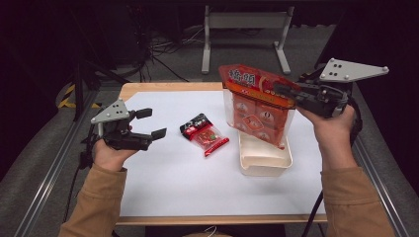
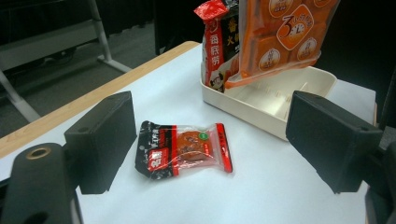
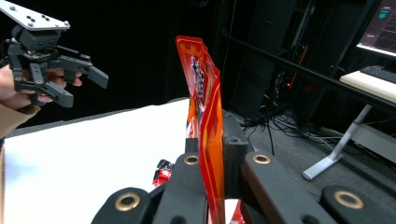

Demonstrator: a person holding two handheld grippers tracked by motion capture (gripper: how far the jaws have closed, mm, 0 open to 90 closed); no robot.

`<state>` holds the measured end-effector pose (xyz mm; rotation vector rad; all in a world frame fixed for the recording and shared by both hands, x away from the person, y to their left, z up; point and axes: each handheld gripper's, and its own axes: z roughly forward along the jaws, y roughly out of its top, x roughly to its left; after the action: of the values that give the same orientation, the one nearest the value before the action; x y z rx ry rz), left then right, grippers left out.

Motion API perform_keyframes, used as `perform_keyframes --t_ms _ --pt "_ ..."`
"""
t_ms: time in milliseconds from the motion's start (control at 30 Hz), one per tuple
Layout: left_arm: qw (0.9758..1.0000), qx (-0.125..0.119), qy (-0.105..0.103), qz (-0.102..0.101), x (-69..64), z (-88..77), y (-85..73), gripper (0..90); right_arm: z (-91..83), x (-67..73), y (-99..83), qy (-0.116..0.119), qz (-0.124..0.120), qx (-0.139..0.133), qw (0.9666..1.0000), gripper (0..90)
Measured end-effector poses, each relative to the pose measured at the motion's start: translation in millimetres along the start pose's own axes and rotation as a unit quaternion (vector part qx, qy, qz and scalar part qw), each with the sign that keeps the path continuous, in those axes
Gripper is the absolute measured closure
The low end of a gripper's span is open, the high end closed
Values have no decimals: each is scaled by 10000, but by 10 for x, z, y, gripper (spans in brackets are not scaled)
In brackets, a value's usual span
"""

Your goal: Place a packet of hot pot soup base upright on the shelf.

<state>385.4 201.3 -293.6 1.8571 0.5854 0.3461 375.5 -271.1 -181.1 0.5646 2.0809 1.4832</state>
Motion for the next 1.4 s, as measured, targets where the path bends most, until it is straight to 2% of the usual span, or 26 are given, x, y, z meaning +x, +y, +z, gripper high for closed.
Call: perform_keyframes --t_ms 267,300,733,900,1100,1267,1400 --pt "10000 76 -33 14 8 14 -9 169 -10 -110 -92 -176 220 -42 9996 894" --pt "10000 70 -29 -34 5 17 -13 169 -11 -115 -102 -192 228 -42 9995 894" --pt "9999 104 -23 -48 22 31 -25 169 -3 -190 -295 -430 479 -105 9979 894" --pt "9999 122 -33 -42 27 36 -26 169 7 -202 -353 -458 539 -53 9975 895" --pt "9999 126 -25 -50 32 34 -29 169 -16 -220 -410 -454 626 -126 9969 894" --pt "9999 142 -34 -71 39 38 -36 169 -60 -235 -465 -347 729 -264 9964 894" --pt "9999 141 -31 -86 38 44 -37 169 -66 -225 -507 -370 735 -205 9964 894"
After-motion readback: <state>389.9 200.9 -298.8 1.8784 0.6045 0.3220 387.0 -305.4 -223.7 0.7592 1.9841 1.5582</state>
